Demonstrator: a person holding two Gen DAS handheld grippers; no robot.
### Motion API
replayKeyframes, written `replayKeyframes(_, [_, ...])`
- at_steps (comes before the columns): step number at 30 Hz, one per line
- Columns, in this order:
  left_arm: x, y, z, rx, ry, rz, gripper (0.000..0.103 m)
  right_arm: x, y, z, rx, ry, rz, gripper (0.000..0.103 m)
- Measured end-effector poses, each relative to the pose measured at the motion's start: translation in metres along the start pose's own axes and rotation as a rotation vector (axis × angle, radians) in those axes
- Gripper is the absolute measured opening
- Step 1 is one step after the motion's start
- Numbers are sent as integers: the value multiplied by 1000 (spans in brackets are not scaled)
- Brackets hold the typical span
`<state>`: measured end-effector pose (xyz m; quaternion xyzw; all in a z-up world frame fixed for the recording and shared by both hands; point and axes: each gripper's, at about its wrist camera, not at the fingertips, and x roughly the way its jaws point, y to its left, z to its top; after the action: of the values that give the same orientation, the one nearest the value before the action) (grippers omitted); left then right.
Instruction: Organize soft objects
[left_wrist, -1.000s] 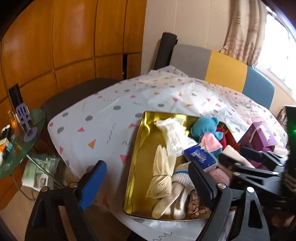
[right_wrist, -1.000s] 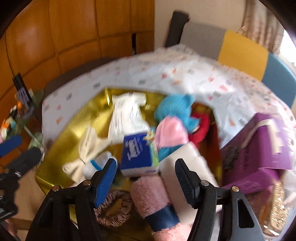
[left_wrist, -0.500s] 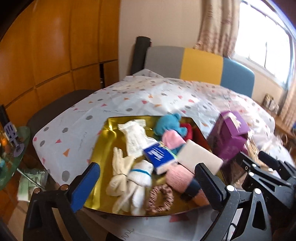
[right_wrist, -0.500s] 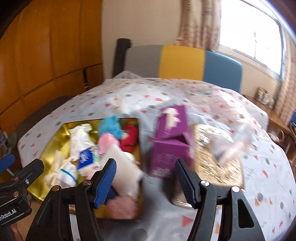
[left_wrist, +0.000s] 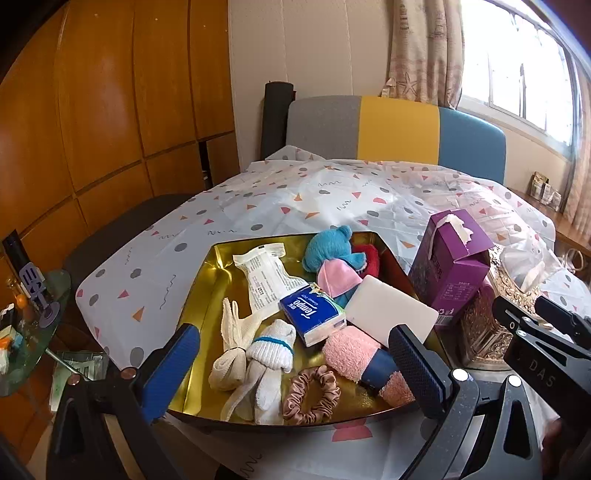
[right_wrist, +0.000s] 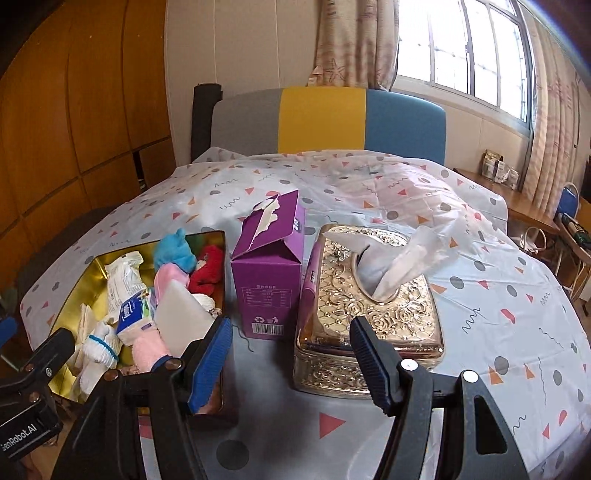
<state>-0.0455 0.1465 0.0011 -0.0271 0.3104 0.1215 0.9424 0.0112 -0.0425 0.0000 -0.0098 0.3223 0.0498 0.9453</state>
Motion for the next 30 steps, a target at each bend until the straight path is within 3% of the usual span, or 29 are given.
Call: replayKeyframes(30, [-3,7,-2,-55,13,11,103,0,16,-3,-31,12,35,67])
